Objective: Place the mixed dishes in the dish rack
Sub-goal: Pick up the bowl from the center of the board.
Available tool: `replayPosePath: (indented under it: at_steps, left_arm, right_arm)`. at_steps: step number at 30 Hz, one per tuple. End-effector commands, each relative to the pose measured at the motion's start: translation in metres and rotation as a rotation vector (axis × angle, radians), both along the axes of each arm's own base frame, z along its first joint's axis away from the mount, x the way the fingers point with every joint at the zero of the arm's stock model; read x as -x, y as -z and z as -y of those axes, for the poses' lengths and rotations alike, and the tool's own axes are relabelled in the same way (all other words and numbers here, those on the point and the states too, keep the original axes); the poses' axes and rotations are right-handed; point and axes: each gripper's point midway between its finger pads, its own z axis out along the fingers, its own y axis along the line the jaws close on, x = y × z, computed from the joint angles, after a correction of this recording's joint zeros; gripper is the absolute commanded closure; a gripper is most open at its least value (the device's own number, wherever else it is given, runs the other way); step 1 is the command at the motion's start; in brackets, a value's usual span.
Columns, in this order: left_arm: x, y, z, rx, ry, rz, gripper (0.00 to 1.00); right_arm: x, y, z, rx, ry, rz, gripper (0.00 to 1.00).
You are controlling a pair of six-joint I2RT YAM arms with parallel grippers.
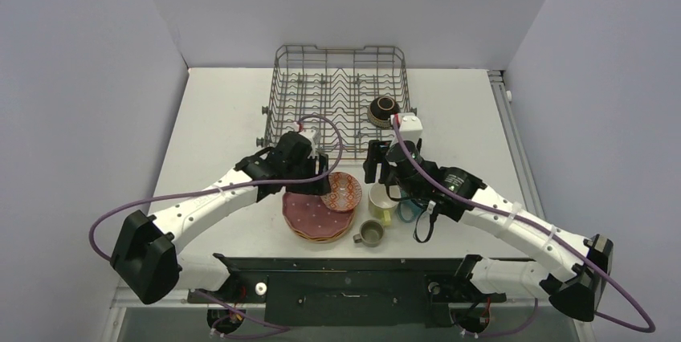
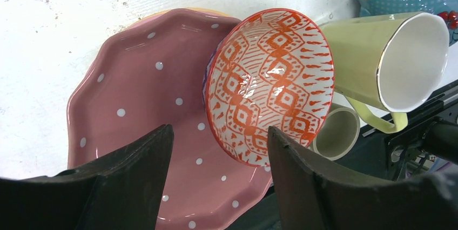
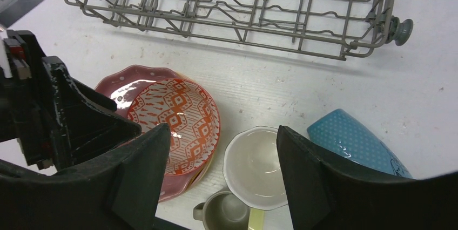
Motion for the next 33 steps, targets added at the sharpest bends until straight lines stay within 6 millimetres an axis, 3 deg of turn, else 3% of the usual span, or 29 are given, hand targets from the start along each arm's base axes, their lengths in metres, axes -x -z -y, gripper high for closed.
replayPosePath:
  at_steps: [1,15,26,33]
  left_arm:
    - [-0.010,-0.011,0.012,0.001,0.012,0.038,0.41]
    - [-0.013,0.015,0.019,-0.068,0.009,-0.007,0.60]
    - [-0.015,0.020,0.019,-0.084,0.006,-0.011,0.99]
    - [-0.018,0.008,0.016,-0.075,-0.001,0.025,1.00]
  right_arm:
    - [0.002,-0.012,0.011,-0.020,0.029,0.050,0.33]
    - [0.009,0.001,0.020,-0.025,0.039,0.047,0.34]
    - [0.012,0.005,0.022,-0.035,0.038,0.043,0.34]
    - [0.012,0.004,0.020,-0.042,0.032,0.042,0.34]
